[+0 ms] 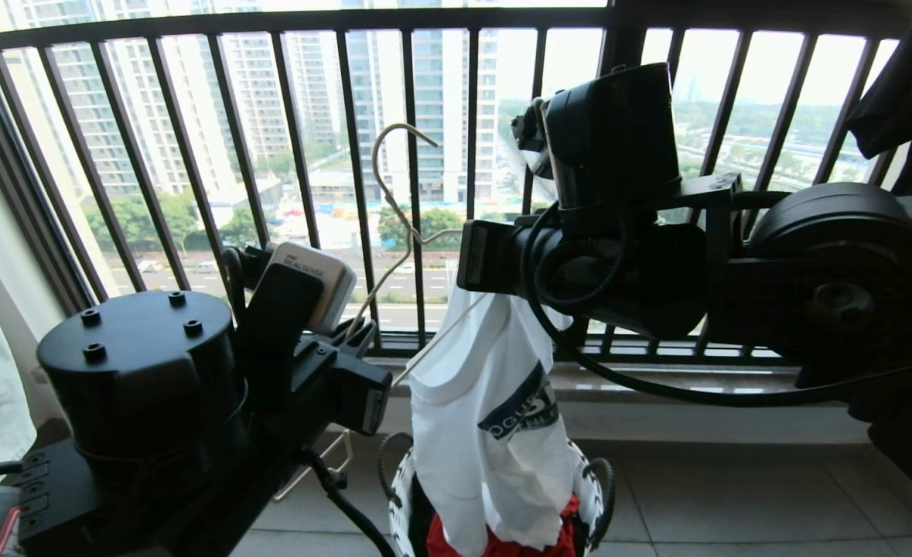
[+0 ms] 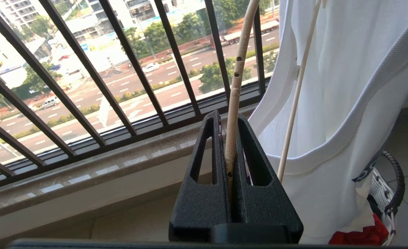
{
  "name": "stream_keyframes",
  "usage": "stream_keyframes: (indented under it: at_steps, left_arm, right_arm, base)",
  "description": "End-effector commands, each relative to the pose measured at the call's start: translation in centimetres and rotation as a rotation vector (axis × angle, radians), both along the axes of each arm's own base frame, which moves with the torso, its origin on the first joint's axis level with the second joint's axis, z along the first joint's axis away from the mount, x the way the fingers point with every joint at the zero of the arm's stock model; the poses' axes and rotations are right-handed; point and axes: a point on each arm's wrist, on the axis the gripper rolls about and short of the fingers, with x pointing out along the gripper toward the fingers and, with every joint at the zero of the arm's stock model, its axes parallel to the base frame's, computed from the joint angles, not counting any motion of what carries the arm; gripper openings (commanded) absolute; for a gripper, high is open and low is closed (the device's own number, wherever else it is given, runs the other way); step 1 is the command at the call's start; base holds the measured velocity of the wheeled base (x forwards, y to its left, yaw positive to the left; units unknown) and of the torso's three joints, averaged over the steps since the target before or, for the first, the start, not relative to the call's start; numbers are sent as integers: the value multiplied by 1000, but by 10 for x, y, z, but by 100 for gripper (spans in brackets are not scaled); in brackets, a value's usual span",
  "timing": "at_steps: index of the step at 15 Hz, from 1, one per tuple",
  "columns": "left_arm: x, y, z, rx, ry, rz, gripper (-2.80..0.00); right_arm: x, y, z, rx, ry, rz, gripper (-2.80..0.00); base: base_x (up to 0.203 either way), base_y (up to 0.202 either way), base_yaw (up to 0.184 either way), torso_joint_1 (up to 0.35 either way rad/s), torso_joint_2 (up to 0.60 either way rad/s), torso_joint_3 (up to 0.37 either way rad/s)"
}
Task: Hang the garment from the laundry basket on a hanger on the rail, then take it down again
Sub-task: Hang the clothes on the clothes rack
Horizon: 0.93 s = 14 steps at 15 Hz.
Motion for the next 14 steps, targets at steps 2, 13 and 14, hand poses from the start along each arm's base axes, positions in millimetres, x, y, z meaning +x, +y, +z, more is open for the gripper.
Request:
stream_keyframes:
  at_steps: [2,13,14]
  left_arm:
    - [-1,1,7,-41,-42,1,-280]
    - [-7,-9,22,-174,-137,-40,-280]
    - [-6,-10,21,-172,-133,-40,-280]
  right_arm:
    - [-7,3,15,-3,-85,33,-280]
    - [-24,4,39,-55,-211,113,-280]
    - [-26,3,41,-52,-214,115,-280]
  base:
    - [0,0,0,0,0,0]
    - [0,0,0,0,0,0]
    - [0,0,0,0,0,0]
